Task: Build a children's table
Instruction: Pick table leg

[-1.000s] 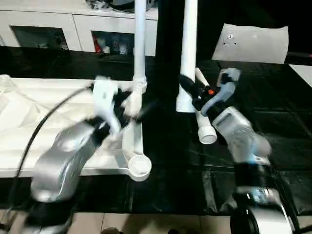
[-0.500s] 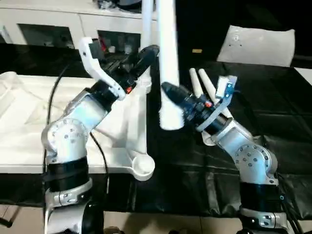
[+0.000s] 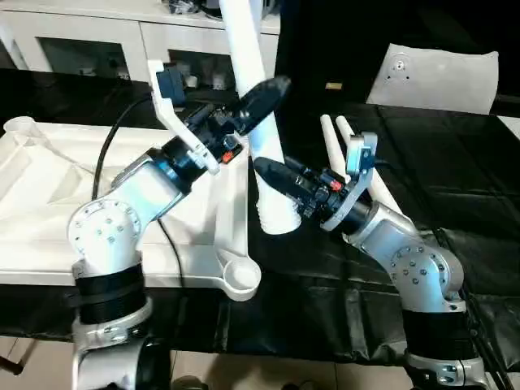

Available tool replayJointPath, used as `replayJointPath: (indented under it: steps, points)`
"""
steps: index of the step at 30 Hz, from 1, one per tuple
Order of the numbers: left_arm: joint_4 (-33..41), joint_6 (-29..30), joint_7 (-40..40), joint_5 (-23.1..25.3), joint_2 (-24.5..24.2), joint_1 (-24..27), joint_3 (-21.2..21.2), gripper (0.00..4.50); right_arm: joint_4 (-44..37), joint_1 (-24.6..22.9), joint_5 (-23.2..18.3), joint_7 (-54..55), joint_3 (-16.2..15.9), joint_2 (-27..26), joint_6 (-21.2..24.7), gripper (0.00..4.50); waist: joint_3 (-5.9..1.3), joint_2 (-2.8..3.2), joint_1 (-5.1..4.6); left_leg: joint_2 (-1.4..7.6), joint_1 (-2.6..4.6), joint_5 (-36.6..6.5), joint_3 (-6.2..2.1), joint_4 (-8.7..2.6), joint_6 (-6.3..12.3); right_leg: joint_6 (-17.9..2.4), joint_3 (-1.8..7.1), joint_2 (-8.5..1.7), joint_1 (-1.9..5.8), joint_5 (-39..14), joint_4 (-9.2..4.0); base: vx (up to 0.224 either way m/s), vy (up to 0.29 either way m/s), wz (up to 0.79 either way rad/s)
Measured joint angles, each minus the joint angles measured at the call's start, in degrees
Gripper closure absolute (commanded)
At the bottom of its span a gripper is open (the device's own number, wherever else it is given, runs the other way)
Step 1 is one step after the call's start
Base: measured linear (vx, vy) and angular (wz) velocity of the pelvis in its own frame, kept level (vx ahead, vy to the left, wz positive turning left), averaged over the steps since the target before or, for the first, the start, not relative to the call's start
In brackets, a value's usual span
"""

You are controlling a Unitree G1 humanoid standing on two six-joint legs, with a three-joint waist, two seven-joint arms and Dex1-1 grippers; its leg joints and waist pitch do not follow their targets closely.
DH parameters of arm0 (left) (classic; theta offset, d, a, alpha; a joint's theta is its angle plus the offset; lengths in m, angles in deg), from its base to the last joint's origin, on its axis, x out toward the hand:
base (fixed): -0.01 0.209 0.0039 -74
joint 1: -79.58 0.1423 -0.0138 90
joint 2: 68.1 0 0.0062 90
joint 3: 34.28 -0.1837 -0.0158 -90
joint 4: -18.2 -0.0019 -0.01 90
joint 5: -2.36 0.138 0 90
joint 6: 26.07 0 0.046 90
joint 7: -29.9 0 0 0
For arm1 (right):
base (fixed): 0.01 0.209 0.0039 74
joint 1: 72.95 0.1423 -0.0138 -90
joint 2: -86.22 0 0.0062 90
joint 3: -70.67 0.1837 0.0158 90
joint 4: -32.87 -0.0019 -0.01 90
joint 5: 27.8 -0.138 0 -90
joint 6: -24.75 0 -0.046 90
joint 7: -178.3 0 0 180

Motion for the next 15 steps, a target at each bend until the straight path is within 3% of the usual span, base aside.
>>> replayJointPath:
  steps: [9,15]
  points:
    - [0.99,-1.66,-1.75,0.98,-1.75,1.58,-2.30,0.37,0.20,0.00,1.52,0.03,-1.13,0.43,-1.11,2.59,0.00,-0.01,0.10,-0.01,0.00,0.00,0.01,-0.21,-0.01,0.00,-0.01,0.00,0.02,0.00,-0.16,0.000,0.000,0.00]
    - [1.02,-7.94,-5.08,7.76,-4.72,2.29,-5.24,0.37,0.23,-0.01,2.66,-0.04,-2.25,1.23,-2.21,2.59,0.00,0.00,0.04,-0.01,0.02,0.02,0.02,-0.35,-0.04,0.02,-0.01,0.01,0.01,0.00,-0.21,0.000,0.000,0.00]
